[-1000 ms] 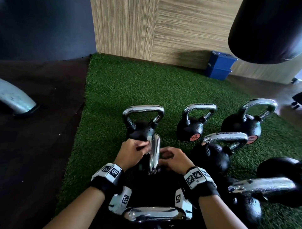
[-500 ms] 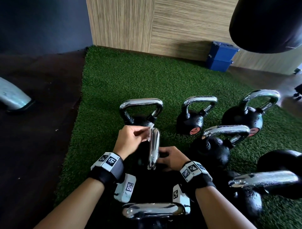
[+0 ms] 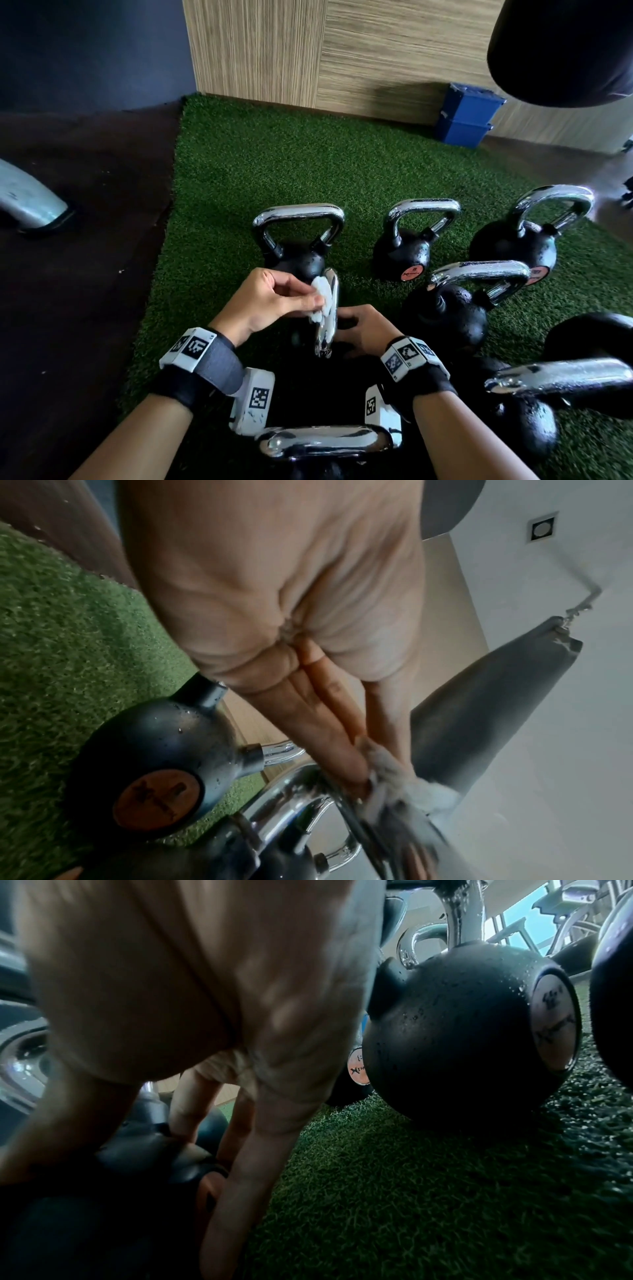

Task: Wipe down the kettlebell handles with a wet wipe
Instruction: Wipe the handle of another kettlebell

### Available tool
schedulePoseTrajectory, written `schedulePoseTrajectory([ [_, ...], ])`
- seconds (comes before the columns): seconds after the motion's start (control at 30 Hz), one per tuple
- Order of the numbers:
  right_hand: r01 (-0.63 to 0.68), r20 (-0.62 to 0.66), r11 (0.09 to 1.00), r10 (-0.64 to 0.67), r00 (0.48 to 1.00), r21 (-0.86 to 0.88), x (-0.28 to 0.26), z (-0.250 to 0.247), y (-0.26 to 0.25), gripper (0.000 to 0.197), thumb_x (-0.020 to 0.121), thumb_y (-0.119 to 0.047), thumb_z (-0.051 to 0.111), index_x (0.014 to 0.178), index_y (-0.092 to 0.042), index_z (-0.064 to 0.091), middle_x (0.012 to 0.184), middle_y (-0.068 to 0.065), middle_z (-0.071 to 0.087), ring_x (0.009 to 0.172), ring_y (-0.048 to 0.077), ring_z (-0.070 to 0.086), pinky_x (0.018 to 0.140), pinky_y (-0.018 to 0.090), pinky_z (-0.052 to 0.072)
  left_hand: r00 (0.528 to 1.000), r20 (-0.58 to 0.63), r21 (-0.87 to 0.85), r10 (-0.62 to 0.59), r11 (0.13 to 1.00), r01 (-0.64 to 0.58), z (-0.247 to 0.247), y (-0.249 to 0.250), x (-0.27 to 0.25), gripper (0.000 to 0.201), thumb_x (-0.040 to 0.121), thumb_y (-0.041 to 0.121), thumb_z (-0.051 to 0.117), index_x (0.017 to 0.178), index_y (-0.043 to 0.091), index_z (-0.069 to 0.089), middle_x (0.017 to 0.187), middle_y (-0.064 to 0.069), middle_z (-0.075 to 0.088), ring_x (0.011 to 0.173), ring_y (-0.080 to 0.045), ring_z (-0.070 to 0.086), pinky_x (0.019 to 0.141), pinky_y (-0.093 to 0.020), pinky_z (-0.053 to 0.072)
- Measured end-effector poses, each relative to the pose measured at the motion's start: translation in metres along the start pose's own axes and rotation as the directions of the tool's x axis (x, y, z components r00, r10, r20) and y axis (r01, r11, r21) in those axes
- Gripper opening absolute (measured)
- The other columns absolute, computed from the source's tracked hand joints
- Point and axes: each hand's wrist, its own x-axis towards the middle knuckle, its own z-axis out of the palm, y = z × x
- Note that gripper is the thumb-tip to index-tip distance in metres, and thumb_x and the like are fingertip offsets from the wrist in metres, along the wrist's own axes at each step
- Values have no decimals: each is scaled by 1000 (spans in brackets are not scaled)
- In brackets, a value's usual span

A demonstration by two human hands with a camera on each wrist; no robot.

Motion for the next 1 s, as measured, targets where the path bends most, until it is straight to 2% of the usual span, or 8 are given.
schedulePoseTrajectory([
  [0.1, -18, 19, 1000, 18, 1000, 0, 1, 0, 2, 31, 70, -40, 85, 100, -37, 78, 90, -1, 76, 78, 17, 69, 74, 43, 59, 994, 90, 9, -57, 998, 56, -1, 2, -8, 15, 75, 1, 83, 88, -4, 78, 82, -15, 79, 71, -16, 76, 64, -20, 61],
  [0.2, -18, 14, 1000, 18, 1000, 13, 0, 2, 0, 49, 57, -55, 84, 103, -39, 77, 95, 5, 77, 79, 17, 69, 73, 40, 58, 997, 67, 20, -43, 999, 42, -2, 1, -18, 13, 76, 2, 83, 88, 0, 79, 80, -11, 79, 70, -13, 75, 65, -20, 61],
  [0.37, 1, 23, 1000, -1, 1000, 24, -2, 1, -2, 25, 78, -28, 82, 102, -33, 78, 93, 8, 76, 80, 26, 65, 75, 44, 52, 974, 198, 214, -110, 974, 67, -8, -8, -35, 23, 61, 26, 90, 80, 17, 83, 81, -8, 80, 70, -9, 73, 66, -19, 58],
  [0.53, 12, 30, 1000, -13, 999, 29, -2, 0, -2, 20, 81, -20, 81, 98, -31, 80, 85, -1, 78, 71, 14, 70, 62, 26, 54, 980, 194, 361, -36, 932, -37, -13, -16, -40, 23, 67, 32, 93, 88, 26, 84, 85, 2, 81, 79, -10, 75, 74, -24, 58],
  [0.6, 10, 23, 1000, -10, 1000, 13, -2, -1, -2, 20, 82, -16, 80, 93, -32, 80, 83, -1, 78, 69, 14, 70, 64, 30, 55, 983, 183, 419, -25, 906, -55, -11, -23, -46, 20, 70, 31, 93, 88, 28, 84, 85, 6, 81, 82, -11, 77, 79, -27, 59],
  [0.73, 9, 6, 1000, -9, 1000, -5, 1, 0, 0, 20, 80, -24, 82, 98, -33, 78, 95, 5, 79, 80, 20, 72, 73, 38, 57, 992, 104, 490, 77, 864, -118, -7, -35, -53, 17, 74, 29, 91, 88, 34, 83, 85, 19, 79, 83, -1, 75, 79, -16, 56],
  [0.83, 22, 6, 999, -22, 1000, -27, 0, 1, 1, 19, 81, -26, 82, 98, -33, 78, 88, -2, 78, 74, 10, 72, 62, 25, 56, 991, 60, 506, 118, 852, -132, -2, -45, -54, 17, 75, 18, 90, 87, 28, 84, 85, 21, 78, 83, 3, 73, 80, -11, 52],
  [1.0, -55, 36, 929, 73, 997, -366, 0, -9, -19, 42, 82, -39, 79, 122, -31, 70, 104, -3, 75, 91, 14, 69, 78, 33, 55, 995, 68, 530, 72, 843, -97, -8, -42, -50, 18, 75, 22, 90, 87, 34, 83, 84, 23, 78, 80, 4, 74, 74, -7, 51],
])
